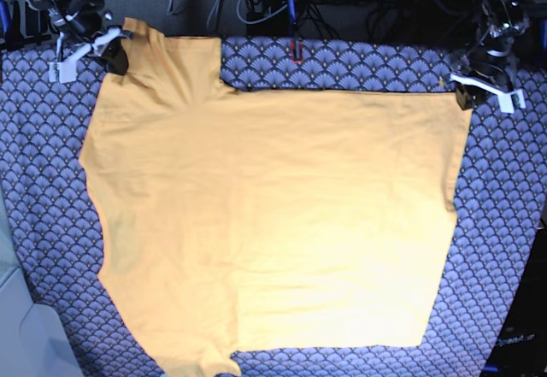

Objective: Fold the T-shirt properly
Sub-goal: 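Move the left gripper to the shirt's side edge and grasp it, then lift the shirt edge with both grippers and pull it across the shirt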

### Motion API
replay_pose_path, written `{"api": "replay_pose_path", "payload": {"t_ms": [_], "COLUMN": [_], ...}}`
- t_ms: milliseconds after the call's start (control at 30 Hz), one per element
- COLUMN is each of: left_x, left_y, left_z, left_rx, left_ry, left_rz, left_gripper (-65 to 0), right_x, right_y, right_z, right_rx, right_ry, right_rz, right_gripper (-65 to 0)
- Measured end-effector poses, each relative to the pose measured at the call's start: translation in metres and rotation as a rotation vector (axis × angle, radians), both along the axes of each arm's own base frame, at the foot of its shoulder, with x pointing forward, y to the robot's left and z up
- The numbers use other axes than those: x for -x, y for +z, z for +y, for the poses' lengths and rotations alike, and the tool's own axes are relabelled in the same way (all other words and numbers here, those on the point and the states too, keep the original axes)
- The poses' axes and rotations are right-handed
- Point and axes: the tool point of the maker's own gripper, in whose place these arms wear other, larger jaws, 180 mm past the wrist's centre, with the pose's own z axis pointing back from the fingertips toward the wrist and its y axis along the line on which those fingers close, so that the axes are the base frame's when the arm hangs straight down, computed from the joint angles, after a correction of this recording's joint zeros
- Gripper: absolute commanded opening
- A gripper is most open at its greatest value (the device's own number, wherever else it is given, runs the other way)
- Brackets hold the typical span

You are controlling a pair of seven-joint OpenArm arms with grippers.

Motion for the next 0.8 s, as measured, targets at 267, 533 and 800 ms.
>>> {"api": "replay_pose_path", "payload": {"t_ms": [267,533,800], "left_x": [0.001,0.000,-0.021], "left_y": [-0.001,0.003,0.041], "left_z": [-0.003,-0.008,-0.011], "left_rx": [0.012,0.012,-0.045], "left_ry": [0.000,-0.037,-0.064], "left_rz": [0.001,0.068,-0.035], "left_gripper": [-65.0,-65.0,-65.0], "right_x": [0.000,0.006,-0.020], "right_y": [0.000,0.014,0.057], "right_z": [0.000,-0.003,-0.006], "right_rx": [0.000,0.142,0.232], "right_ry": [0.000,0.099,0.134], "right_rz": [0.000,0.063,-0.061], "right_gripper": [-63.7,-64.1,-64.1]}}
